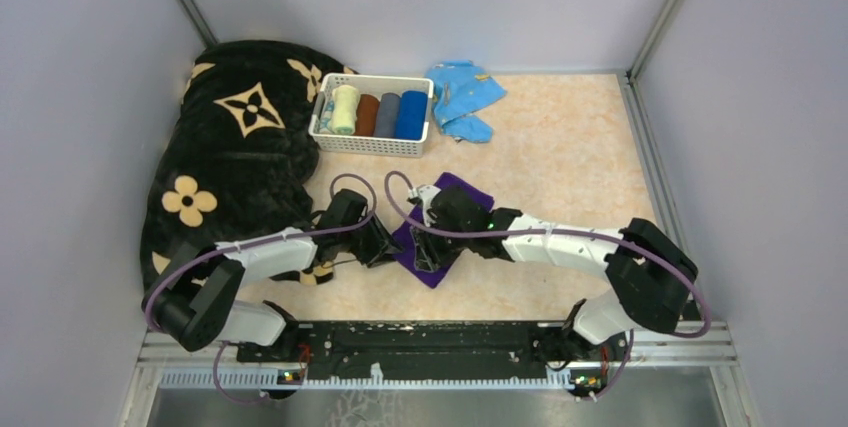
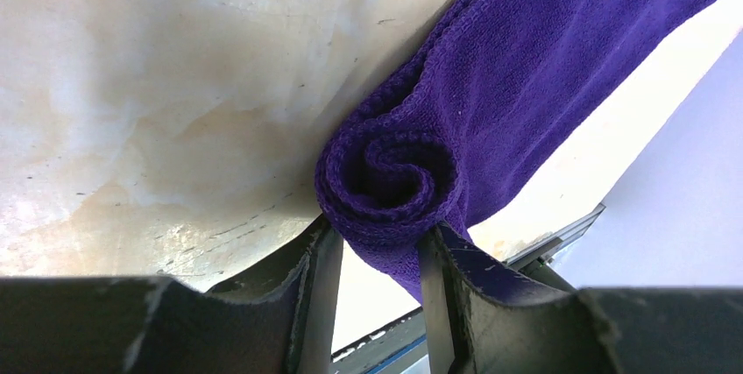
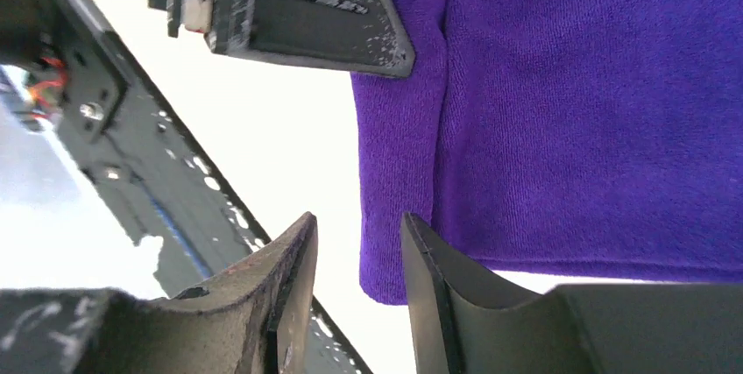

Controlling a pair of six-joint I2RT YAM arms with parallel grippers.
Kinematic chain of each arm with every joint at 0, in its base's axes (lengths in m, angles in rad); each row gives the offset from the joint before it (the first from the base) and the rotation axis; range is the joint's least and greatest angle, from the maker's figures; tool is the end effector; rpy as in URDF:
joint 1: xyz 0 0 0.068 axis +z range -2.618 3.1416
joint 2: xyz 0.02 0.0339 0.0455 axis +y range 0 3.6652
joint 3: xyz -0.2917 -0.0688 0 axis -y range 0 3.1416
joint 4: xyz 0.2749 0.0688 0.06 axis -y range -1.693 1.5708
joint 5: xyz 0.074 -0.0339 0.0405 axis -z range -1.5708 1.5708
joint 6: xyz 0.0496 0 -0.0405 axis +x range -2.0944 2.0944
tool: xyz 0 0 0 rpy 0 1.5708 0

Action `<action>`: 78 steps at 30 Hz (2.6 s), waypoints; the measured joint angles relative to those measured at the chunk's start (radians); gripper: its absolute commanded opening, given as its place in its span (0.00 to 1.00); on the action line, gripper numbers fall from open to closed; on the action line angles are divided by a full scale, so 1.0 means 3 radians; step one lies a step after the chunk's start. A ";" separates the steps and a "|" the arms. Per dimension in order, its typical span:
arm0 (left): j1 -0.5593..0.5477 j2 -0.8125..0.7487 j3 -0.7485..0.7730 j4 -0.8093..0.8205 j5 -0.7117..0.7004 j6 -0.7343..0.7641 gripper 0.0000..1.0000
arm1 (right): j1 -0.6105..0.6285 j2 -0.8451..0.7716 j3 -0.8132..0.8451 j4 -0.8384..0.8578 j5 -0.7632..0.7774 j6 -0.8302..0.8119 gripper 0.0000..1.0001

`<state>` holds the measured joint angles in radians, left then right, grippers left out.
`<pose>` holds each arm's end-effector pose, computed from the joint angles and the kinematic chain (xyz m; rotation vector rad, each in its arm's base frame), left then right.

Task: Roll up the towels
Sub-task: Roll the towel at the center of the board.

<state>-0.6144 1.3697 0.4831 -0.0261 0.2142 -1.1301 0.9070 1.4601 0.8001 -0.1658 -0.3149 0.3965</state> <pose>0.2038 -0.1567 0.1273 -0.6004 2.6704 -0.9043 0.1874 0.2646 0.1932 -0.8048 2.4516 0.9355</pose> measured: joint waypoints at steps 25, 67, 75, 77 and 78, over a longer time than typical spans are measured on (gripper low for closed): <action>0.0004 -0.0015 0.0003 -0.0017 -0.0032 -0.0099 0.48 | 0.1312 0.0814 0.0552 -0.0584 0.2291 -0.0502 0.27; 0.0034 -0.0228 -0.0020 0.0052 -0.0264 0.0281 0.64 | -0.0899 0.1480 -0.0706 0.2799 -0.2167 0.1500 0.05; 0.0034 0.0099 0.0182 0.0090 -0.0247 0.0233 0.57 | -0.0893 0.0782 -0.0526 0.1530 -0.1645 0.0782 0.24; 0.0034 0.0118 0.0181 0.0109 -0.0242 0.0186 0.57 | -0.0841 0.0468 -0.0420 0.1076 -0.1325 0.0534 0.29; 0.0034 0.0125 0.0179 0.0114 -0.0240 0.0168 0.57 | -0.0810 0.0364 -0.0365 0.0921 -0.1183 0.0443 0.30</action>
<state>-0.6041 1.4071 0.5369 0.0082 0.1421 -1.0798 0.6640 1.5692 0.6907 0.1104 -0.6697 0.5293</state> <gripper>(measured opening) 0.573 0.251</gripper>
